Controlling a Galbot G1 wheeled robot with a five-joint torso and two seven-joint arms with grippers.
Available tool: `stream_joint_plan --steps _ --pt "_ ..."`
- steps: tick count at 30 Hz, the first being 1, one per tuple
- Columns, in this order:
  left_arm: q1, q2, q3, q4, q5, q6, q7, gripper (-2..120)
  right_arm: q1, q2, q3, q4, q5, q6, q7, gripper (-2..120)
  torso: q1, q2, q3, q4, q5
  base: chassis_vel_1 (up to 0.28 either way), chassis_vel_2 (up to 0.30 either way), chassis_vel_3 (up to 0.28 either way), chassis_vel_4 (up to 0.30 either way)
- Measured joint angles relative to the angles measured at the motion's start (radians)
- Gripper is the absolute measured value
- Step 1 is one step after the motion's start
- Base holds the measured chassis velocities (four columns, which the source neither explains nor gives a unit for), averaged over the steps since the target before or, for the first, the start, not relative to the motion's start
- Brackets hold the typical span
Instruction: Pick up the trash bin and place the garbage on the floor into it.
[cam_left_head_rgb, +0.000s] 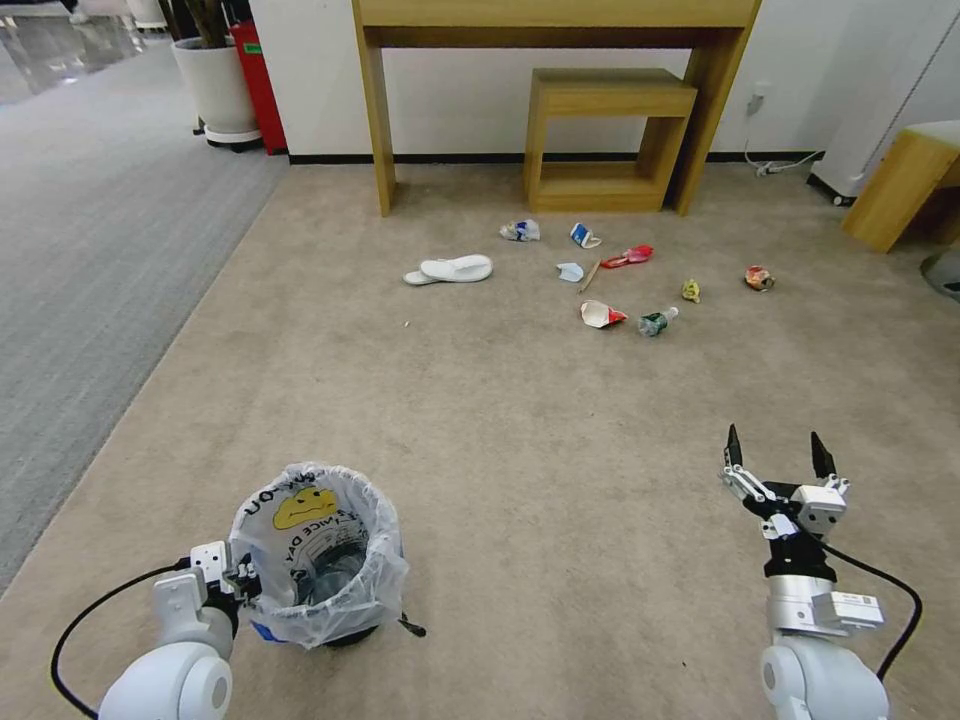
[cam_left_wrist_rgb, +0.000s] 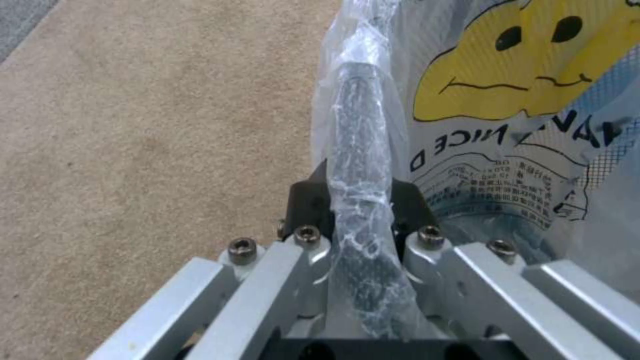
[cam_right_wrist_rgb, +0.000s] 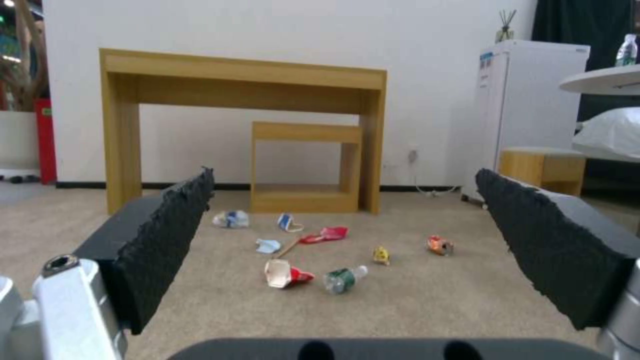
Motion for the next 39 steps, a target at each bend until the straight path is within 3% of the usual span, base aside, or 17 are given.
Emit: stream_joint_plan --steps 12,39 --pt "0.003 -0.029 -0.01 -0.044 0.022 -0.014 0.016 5 -0.006 -0.009 0.0 0.002 -0.001 -0.004 0.006 100 0.0 0.0 0.0 0.0001 0.0001 0.0 0.0 0.0 0.0" --pt "0.025 -0.034 -0.041 -0.211 -0.105 0.032 -0.015 3 -0.032 -0.019 0.006 0.005 -0.014 -0.002 0.008 100 0.0 0.0 0.0 0.0 0.0002 0.0 0.0 0.0 0.0"
